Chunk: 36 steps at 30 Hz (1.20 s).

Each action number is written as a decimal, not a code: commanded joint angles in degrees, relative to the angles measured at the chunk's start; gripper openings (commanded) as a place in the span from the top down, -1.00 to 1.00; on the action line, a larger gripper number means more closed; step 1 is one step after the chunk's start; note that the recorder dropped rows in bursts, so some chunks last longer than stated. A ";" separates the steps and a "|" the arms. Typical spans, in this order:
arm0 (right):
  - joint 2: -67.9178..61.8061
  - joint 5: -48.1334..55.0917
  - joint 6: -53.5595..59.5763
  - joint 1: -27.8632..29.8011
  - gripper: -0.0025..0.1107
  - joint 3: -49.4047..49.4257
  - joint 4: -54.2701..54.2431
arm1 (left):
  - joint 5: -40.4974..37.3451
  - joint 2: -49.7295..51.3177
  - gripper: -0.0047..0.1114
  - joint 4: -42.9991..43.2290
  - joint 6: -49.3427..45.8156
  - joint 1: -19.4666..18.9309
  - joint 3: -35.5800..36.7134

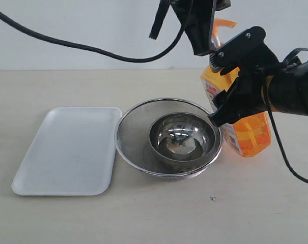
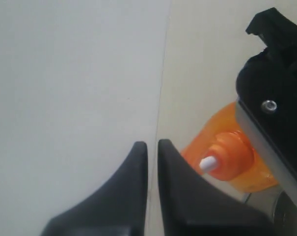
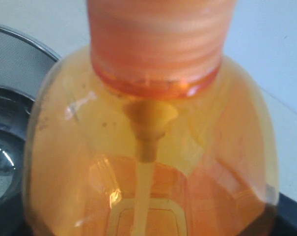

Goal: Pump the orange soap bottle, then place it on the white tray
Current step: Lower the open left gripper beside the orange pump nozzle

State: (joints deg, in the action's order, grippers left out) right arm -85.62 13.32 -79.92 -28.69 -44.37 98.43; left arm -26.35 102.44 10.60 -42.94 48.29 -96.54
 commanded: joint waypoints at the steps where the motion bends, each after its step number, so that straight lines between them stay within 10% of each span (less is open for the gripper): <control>1: 0.90 0.47 0.40 0.17 0.96 -0.97 1.52 | -0.22 0.36 0.84 -1.17 -3.99 0.16 -2.83; 21: 0.90 0.35 0.53 0.17 0.96 -0.97 1.52 | -15.99 5.93 0.84 -7.02 -12.52 0.16 -12.38; 36: 0.90 -0.02 0.52 0.17 0.96 -0.97 1.52 | -11.91 6.79 0.84 -7.18 -11.13 0.16 -12.38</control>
State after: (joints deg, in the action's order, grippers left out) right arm -85.62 12.12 -79.92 -28.69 -44.37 98.43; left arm -37.42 108.59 4.28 -54.72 48.29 -108.49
